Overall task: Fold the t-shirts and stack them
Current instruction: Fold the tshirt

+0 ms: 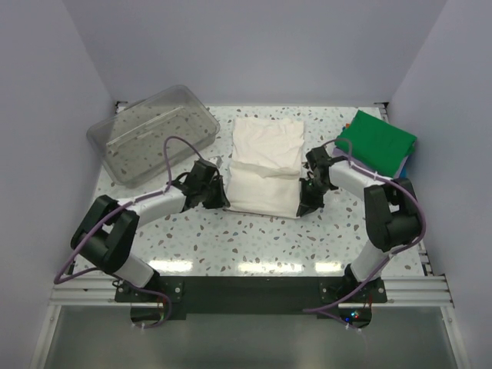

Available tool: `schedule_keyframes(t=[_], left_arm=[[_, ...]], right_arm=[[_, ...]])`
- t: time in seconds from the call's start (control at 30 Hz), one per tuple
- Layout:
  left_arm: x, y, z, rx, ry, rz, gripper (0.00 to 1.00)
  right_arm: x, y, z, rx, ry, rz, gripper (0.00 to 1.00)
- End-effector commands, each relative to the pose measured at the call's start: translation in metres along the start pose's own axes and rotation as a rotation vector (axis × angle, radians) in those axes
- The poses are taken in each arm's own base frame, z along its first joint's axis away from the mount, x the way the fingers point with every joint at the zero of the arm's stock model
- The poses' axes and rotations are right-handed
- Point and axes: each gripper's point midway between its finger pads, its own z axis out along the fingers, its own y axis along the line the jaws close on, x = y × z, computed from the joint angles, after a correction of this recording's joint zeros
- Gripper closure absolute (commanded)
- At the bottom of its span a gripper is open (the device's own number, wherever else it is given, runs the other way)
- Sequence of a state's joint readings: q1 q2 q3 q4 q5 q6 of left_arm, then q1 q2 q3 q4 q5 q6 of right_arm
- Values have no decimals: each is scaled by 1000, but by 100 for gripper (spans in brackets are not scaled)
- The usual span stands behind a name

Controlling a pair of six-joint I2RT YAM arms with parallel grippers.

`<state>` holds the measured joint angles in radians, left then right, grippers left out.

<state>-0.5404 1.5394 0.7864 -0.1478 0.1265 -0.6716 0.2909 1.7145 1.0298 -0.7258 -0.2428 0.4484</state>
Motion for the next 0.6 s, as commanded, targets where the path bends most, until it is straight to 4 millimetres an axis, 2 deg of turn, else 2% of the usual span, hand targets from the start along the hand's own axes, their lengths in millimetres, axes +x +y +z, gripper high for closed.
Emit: schedule_keyframes(t=[0.0,0.17,0.37,0.47,0.57], left_arm=[[-4,3,-9,-31,-21,8,100],[-11,-4,-23,-23,-39,13,100],[-30,-21,-52,14,-95,18,100],[-29,-25,-61,24,-93,30,100],[-19,-22,-64,16,-56,57,100]], right_arm=[[4,-8,-20,51,-16,-21,100],[5,-3,-40,38,-40,-33,100],[7,2,-70,33,-81,-38,100],[11,3,-82,30,-94,-43,100],[18,2,-91,27,-98,-48,100]])
